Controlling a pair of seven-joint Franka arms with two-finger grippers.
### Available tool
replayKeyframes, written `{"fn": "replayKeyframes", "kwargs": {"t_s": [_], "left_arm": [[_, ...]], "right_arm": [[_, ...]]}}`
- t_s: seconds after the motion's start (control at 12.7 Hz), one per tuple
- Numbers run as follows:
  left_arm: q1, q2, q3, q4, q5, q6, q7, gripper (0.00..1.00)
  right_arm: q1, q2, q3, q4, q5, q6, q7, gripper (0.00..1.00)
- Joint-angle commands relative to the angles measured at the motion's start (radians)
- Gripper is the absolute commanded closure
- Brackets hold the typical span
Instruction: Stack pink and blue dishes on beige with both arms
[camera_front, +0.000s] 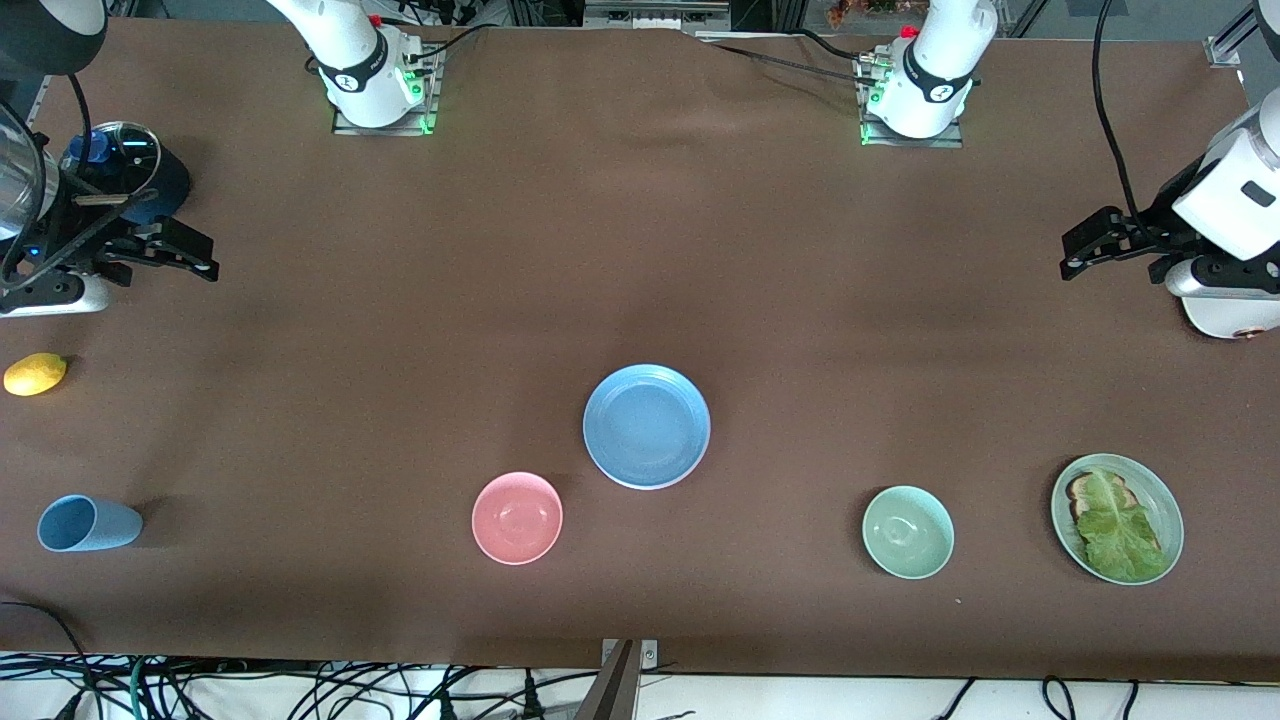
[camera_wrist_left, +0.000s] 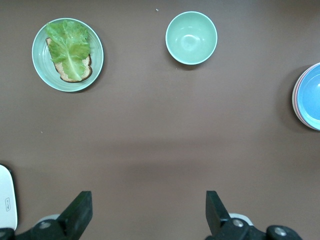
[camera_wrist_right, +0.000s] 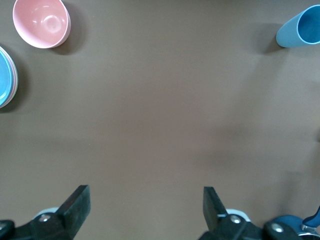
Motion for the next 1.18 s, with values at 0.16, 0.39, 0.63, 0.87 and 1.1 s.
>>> {"fn": "replayKeyframes", "kwargs": {"t_s": [0.16,0.39,0.63,0.87,1.1], "left_arm": [[-0.003,0.016,0.000,0.032,0.023,-0.010,0.012,0.00],[-0.003,0.016,0.000,0.032,0.023,-0.010,0.011,0.00],[0.002,0.014,0.000,0.032,0.023,-0.010,0.011,0.00],[0.000,0.014,0.000,0.032,0.023,-0.010,0.011,0.00],[-0.001,0.014,0.000,0.032,0.023,-0.010,0.011,0.00]], "right_arm": [[-0.015,-0.017,0.008,-0.010,-0.009,-0.009,-0.006,0.00],[-0.015,-0.017,0.003,-0.010,-0.009,-0.010,-0.009,0.00],[-0.015,-0.017,0.000,-0.008,-0.004,-0.027,-0.009,0.00],[-0.016,-0.015,0.000,-0.008,-0.002,-0.018,-0.015,0.00],[-0.018,-0.015,-0.011,-0.008,-0.002,-0.026,-0.018,0.00]]}}
